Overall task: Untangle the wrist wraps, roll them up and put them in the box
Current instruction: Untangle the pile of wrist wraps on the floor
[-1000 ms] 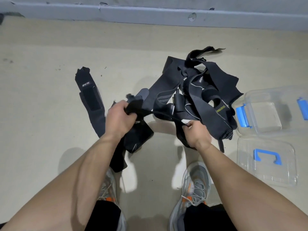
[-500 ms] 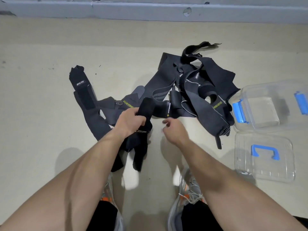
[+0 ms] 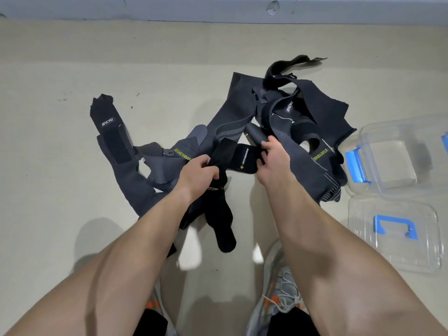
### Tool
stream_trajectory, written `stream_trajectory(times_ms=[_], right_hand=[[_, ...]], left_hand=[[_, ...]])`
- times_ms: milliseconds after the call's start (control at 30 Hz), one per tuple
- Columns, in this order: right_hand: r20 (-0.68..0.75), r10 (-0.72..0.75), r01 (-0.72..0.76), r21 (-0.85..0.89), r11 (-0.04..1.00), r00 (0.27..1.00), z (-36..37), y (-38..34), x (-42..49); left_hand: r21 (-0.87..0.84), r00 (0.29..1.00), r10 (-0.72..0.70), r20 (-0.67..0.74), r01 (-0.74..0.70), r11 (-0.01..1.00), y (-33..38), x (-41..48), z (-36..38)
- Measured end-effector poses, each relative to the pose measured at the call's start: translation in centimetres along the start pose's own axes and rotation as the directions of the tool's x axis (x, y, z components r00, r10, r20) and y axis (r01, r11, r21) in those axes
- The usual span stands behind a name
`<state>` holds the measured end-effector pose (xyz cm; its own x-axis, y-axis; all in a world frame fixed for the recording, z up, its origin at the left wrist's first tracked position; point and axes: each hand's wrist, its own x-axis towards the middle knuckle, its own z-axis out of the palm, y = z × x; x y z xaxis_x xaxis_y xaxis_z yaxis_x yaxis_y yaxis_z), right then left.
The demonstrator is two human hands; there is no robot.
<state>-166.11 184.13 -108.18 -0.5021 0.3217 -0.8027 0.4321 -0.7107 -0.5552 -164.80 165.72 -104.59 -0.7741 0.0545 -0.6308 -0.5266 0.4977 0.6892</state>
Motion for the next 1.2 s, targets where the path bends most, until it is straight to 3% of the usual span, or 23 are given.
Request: stream_trajectory(times_ms=[100, 200, 333, 433, 500, 600, 733, 900, 1033, 1133, 1200], right_hand=[[-0.035, -0.007, 0.004, -0.071, 0.997, 0.999, 1.0, -1.8, -0.5], [-0.04, -0.139, 0.124, -0.252, 0.96, 0.989, 1.0, -3.0, -0.9], [0.058, -0.377, 0.351, -0.518, 0.78, 0.924, -0.5, -4.7, -4.4], [0.188, -0.457, 0.461, -0.642, 0.613, 0.869, -1.4, -6.5, -7.7], [0.315, -0.418, 0.517, -0.638, 0.571, 0.852, -1.3, -7.8, -10.1], [0.42, -0.4, 0.573, -0.469, 0.672, 0.814, -0.7, -9.7, -13.1], [0.392, -0.311, 0.425, -0.251, 0.87, 0.866, 0.6, -11.8, -16.6], [0.343, -0.176, 0.232, -0.129, 0.964, 0.923, 1.8, -13.3, -19.5], [0.468, -0.149, 0.333, -0.34, 0.88, 0.871, 2.0, -13.1, -21.0], [0.578, -0.096, 0.462, -0.528, 0.713, 0.81, 1.5, -11.9, -21.3], [0.615, -0.064, 0.54, -0.633, 0.555, 0.786, 0.8, -10.9, -21.3]], left_hand=[[-0.041, 1.0, -0.012, 0.005, 0.012, 0.999, 0.0, -0.4, -0.5], [-0.055, 1.0, 0.008, -0.016, -0.009, 0.998, 0.0, -1.1, -0.9], [-0.115, 0.988, 0.073, -0.135, -0.089, 0.989, 0.5, -1.7, -1.5], [-0.189, 0.984, 0.09, -0.156, -0.119, 0.975, 2.0, -2.7, -2.1], [-0.246, 0.989, 0.094, -0.116, -0.12, 0.962, 3.4, -3.7, -2.4], [-0.389, 0.999, 0.054, 0.007, -0.047, 0.92, 5.2, -5.7, -3.3], [-0.611, 0.972, 0.036, 0.231, 0.116, 0.783, 6.4, -9.2, -4.8], [-0.758, 0.924, 0.201, 0.325, 0.127, 0.64, 7.1, -12.1, -6.2], [-0.871, 0.904, 0.275, 0.328, 0.176, 0.459, 7.3, -13.0, -7.0], [-0.888, 0.893, 0.276, 0.357, 0.233, 0.396, 7.1, -13.4, -7.5], [-0.875, 0.899, 0.232, 0.371, 0.255, 0.412, 6.5, -13.0, -7.7]])
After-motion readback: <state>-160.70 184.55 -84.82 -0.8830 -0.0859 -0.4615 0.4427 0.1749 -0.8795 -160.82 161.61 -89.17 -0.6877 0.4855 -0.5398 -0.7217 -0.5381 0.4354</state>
